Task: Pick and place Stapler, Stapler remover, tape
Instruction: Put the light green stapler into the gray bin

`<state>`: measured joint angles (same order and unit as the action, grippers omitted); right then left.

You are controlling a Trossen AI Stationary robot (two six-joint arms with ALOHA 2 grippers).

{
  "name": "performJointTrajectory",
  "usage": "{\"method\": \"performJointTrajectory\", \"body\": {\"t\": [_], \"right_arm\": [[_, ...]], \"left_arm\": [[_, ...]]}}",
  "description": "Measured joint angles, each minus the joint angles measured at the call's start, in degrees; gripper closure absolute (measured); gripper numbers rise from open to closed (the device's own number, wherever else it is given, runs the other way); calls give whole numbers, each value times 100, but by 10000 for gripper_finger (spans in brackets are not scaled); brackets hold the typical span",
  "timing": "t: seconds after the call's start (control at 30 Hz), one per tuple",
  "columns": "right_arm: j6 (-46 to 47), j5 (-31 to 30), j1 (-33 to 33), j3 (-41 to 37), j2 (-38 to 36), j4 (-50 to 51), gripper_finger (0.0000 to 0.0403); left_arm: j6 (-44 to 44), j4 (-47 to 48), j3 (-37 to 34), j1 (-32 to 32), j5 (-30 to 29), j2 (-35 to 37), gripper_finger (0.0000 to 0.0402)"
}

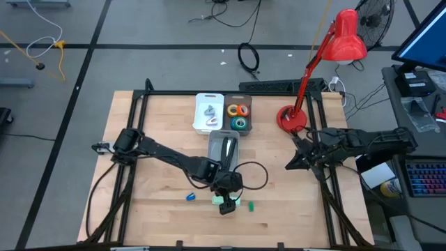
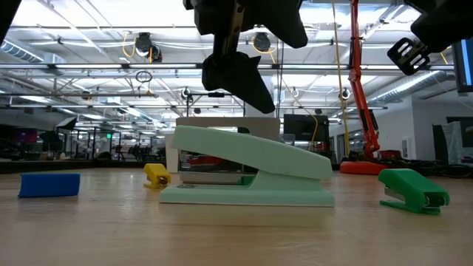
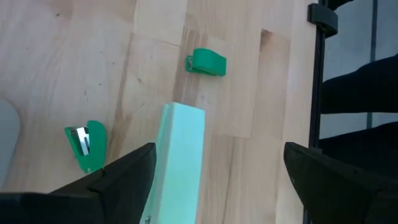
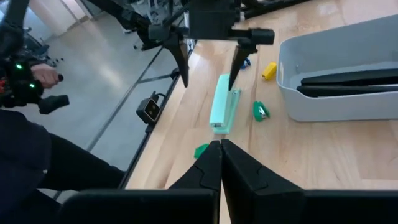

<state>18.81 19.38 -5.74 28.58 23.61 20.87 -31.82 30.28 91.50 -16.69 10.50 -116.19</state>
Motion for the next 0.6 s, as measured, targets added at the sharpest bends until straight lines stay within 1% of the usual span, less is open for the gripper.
{"method": "performJointTrajectory", "body": {"t": [0.23,0.37,0.5,0.6], "right_arm": [[106,-14,0,2,-450,231,403],[141,-45,0,2,-487,249,403],[149,-302,4,2,-477,299,403],[149,-305,4,2,-482,287,403]], "left_arm": [[-39,185,-1,7,-17,-214,44],[-34,275,-2,7,-132,-311,45],[-23,295,4,-1,-198,-424,43],[-20,411,2,-37,-195,-524,41]]}}
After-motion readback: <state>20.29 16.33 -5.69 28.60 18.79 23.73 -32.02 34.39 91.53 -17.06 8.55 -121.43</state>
